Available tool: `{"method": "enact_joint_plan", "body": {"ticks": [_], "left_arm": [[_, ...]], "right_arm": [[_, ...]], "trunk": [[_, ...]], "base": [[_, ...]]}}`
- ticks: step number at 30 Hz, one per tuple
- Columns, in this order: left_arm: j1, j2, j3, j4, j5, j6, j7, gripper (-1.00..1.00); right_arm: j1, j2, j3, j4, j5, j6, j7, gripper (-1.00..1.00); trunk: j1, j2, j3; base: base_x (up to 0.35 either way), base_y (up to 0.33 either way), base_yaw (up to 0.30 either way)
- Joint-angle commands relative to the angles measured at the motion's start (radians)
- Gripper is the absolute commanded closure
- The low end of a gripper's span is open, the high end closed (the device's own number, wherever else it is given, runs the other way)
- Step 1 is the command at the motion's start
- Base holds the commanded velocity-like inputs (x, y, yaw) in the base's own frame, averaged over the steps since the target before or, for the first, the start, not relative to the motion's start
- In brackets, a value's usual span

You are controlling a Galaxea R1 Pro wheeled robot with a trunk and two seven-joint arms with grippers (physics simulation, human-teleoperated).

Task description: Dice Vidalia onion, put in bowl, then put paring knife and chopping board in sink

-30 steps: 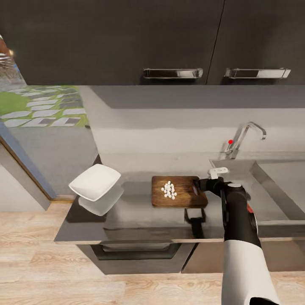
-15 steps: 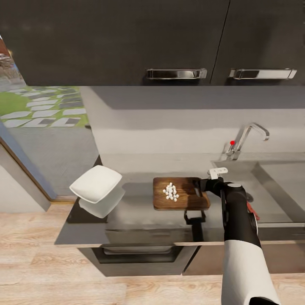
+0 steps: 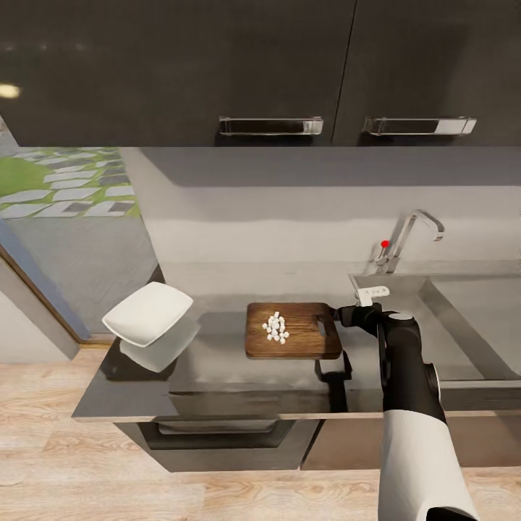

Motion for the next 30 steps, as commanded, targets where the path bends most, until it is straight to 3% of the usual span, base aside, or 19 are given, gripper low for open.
{"method": "enact_joint_plan", "body": {"ticks": [1,30], "left_arm": [[0.0,0.0,0.001,-0.001,0.008,0.0,-0.006,-1.0],[0.001,0.0,0.001,-0.001,0.008,0.0,-0.006,-1.0]], "right_arm": [[-0.001,0.001,-0.003,-0.001,0.01,0.001,0.01,-1.0],[-0.001,0.001,-0.007,0.004,0.009,-0.002,-0.042,-1.0]], "trunk": [[0.001,-0.002,-0.002],[0.001,-0.002,-0.019]], "base": [[0.0,-0.006,0.0],[0.0,0.0,0.0]]}}
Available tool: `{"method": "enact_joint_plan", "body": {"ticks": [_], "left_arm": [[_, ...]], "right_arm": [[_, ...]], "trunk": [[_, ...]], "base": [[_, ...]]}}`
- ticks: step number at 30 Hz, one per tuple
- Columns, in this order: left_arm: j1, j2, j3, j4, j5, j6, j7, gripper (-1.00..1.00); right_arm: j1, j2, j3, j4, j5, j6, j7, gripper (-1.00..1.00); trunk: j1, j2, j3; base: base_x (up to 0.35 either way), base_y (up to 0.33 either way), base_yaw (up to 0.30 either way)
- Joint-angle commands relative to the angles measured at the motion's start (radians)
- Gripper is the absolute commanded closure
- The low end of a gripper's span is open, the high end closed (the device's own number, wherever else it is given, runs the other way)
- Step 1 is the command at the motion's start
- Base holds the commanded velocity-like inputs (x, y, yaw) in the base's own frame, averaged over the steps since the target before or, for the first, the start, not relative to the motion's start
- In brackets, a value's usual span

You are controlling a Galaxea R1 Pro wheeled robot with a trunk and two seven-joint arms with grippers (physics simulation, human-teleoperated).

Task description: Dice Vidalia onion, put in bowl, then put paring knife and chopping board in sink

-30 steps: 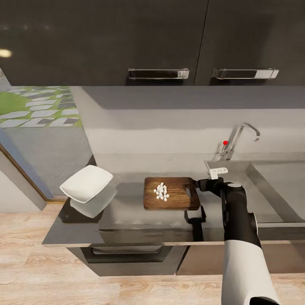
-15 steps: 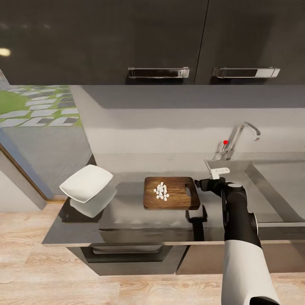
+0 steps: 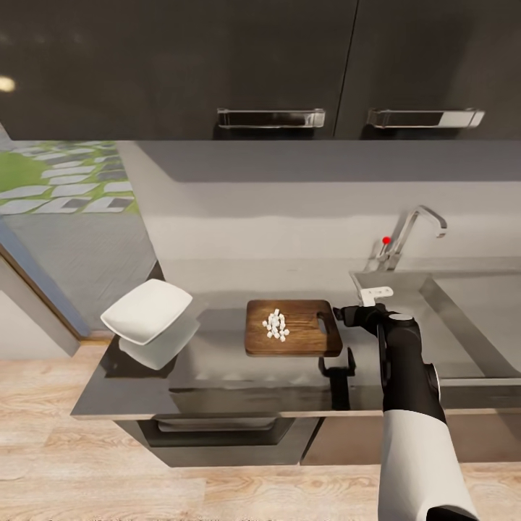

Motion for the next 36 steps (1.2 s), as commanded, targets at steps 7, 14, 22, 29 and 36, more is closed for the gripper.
{"method": "enact_joint_plan", "body": {"ticks": [7,14,22,29,36], "left_arm": [[0.0,0.0,0.001,-0.001,0.008,0.0,-0.006,-1.0],[0.0,0.0,0.001,0.0,0.008,0.0,-0.006,-1.0],[0.001,0.0,0.001,0.0,0.008,0.0,-0.006,-1.0],[0.0,0.0,0.001,0.0,0.008,0.0,-0.006,-1.0],[0.0,0.0,0.001,0.004,0.008,0.0,-0.006,-1.0]], "right_arm": [[-0.001,0.001,-0.003,0.004,0.01,0.001,0.01,-1.0],[-0.001,0.001,-0.003,0.005,0.01,0.001,0.01,-1.0],[-0.001,0.001,-0.003,0.005,0.01,0.001,0.01,-1.0],[-0.001,0.001,-0.003,0.005,0.01,0.001,0.01,-1.0],[-0.001,0.001,-0.003,0.005,0.01,0.001,0.01,-1.0]], "trunk": [[0.001,-0.002,-0.011],[0.001,-0.002,-0.022],[0.001,-0.002,-0.034],[0.001,-0.002,-0.045],[0.001,-0.002,-0.056]], "base": [[0.0,0.0,0.0],[0.0,0.0,0.0],[0.0,0.0,0.0],[0.0,0.0,0.0],[0.018,0.0,0.0]]}}
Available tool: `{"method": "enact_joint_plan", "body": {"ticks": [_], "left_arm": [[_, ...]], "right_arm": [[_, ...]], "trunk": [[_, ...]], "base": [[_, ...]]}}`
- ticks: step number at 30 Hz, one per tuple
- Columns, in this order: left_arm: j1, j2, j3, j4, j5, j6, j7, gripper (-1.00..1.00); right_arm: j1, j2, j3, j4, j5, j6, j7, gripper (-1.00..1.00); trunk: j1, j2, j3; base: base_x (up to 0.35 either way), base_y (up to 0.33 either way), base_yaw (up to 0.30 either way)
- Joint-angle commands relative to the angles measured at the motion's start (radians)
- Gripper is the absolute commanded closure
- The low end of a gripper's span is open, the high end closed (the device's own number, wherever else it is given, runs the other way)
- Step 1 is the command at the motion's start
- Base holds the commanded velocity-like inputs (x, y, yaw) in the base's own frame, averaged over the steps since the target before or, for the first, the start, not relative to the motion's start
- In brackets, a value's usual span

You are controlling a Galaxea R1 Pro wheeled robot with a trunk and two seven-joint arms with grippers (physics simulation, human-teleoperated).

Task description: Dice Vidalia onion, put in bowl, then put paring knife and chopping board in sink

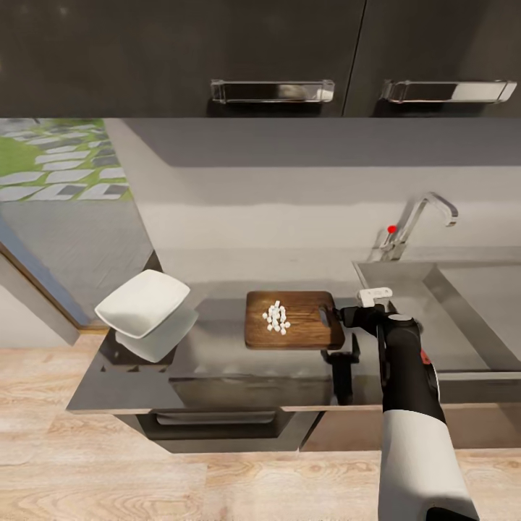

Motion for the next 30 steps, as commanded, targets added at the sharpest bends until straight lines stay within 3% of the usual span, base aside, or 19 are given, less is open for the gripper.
{"method": "enact_joint_plan", "body": {"ticks": [1,30], "left_arm": [[0.0,0.0,0.001,-0.001,0.008,0.0,-0.006,-1.0],[0.0,0.0,0.001,0.001,0.008,0.0,-0.006,-1.0]], "right_arm": [[-0.001,0.001,-0.003,-0.001,0.01,0.001,0.01,-1.0],[-0.001,0.001,-0.003,-0.001,0.01,0.001,0.01,-1.0]], "trunk": [[0.001,-0.002,-0.003],[0.001,-0.002,-0.049]], "base": [[0.071,0.0,0.0],[0.011,0.007,0.0]]}}
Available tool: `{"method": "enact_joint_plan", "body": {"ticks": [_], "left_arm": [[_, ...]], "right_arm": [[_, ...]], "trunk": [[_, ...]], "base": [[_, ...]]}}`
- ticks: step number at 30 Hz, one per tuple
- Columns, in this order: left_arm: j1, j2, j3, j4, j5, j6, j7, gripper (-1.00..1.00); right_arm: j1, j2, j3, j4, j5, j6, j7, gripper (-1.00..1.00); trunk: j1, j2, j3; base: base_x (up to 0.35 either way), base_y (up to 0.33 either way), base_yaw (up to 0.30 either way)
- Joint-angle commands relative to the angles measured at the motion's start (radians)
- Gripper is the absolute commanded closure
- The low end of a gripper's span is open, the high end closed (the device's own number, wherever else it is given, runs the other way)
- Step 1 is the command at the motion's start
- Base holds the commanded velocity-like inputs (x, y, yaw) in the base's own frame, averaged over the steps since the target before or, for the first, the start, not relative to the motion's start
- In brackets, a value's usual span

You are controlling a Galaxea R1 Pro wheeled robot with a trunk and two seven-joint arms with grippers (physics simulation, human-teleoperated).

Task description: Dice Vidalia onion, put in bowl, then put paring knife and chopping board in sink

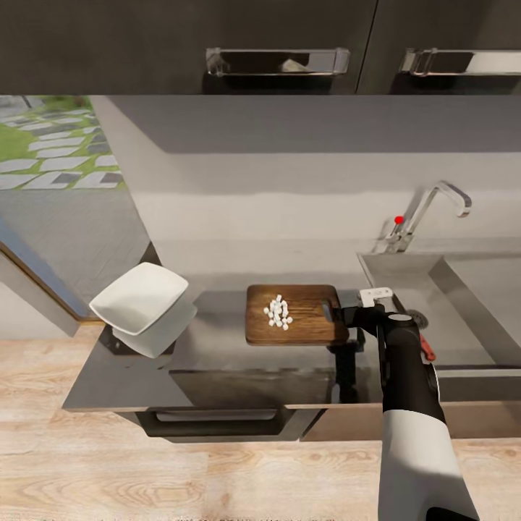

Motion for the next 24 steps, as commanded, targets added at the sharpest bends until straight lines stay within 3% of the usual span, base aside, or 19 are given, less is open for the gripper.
{"method": "enact_joint_plan", "body": {"ticks": [1,11,24], "left_arm": [[0.0,0.0,0.001,-0.001,0.008,0.0,-0.006,-1.0],[0.0,0.0,0.001,0.0,0.008,0.0,-0.006,-1.0],[0.0,0.0,0.001,0.001,0.008,0.0,-0.006,-1.0]], "right_arm": [[-0.001,0.001,-0.003,-0.001,0.01,0.001,0.01,-1.0],[-0.001,0.001,-0.003,-0.001,0.011,0.002,0.01,-1.0],[-0.001,0.001,-0.002,0.02,0.012,-0.005,0.013,-1.0]], "trunk": [[0.001,-0.002,-0.003],[0.001,-0.002,-0.018],[0.001,-0.002,-0.02]], "base": [[0.0,0.011,0.0],[0.0,0.002,0.0],[0.0,0.0,0.0]]}}
